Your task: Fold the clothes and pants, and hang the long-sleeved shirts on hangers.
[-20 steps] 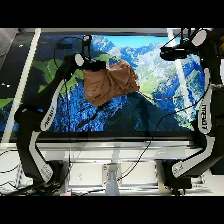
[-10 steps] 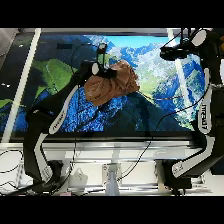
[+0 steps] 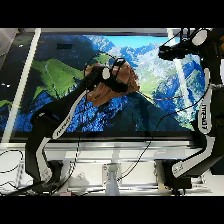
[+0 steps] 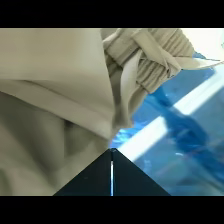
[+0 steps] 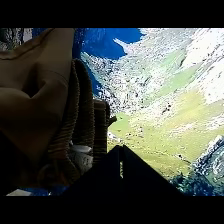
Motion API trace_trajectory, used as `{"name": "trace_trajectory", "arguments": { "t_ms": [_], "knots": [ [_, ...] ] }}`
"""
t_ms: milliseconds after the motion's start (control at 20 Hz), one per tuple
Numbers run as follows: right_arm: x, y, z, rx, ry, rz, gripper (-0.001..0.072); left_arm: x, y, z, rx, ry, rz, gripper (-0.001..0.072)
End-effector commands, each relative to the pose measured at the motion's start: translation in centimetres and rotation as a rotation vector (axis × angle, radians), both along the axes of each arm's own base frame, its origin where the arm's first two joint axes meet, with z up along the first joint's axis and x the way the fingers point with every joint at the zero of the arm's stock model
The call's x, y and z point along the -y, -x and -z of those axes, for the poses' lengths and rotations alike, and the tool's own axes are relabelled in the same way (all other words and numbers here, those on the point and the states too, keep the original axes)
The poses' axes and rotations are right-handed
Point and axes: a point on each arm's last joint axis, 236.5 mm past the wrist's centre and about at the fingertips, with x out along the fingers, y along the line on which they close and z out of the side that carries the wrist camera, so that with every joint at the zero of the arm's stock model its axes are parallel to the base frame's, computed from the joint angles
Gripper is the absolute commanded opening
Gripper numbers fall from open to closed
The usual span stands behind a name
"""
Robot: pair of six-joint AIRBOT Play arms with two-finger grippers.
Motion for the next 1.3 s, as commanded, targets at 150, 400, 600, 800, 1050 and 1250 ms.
{"name": "trace_trajectory", "arguments": {
  "t_ms": [150,400,600,800,1050,1250],
  "knots": [
    [0.2,0.0,0.0,0.000,0.009,0.000,0.0036,-9.1,-9.2,-1.4,0.177,-0.061,-0.334,0.0015],
    [0.9,-0.2,0.3,0.006,0.039,0.009,0.0036,-12.0,-13.4,-2.1,0.231,0.053,-0.503,0.0014],
    [0.9,-0.2,0.3,0.005,0.039,0.008,0.0036,-11.2,-14.6,-0.1,0.229,0.114,-0.561,0.0013],
    [0.9,-0.2,0.3,0.008,0.048,-0.002,0.0036,-8.2,-12.7,2.1,0.128,0.157,-0.536,0.0014],
    [0.1,-0.1,0.1,0.006,0.013,-0.015,0.0036,-5.3,-9.2,3.1,0.043,0.116,-0.460,0.0016],
    [-0.6,-0.1,-0.1,0.009,-0.014,-0.021,0.0036,-4.7,-7.3,3.3,-0.052,0.123,-0.457,0.0016]
  ]
}}
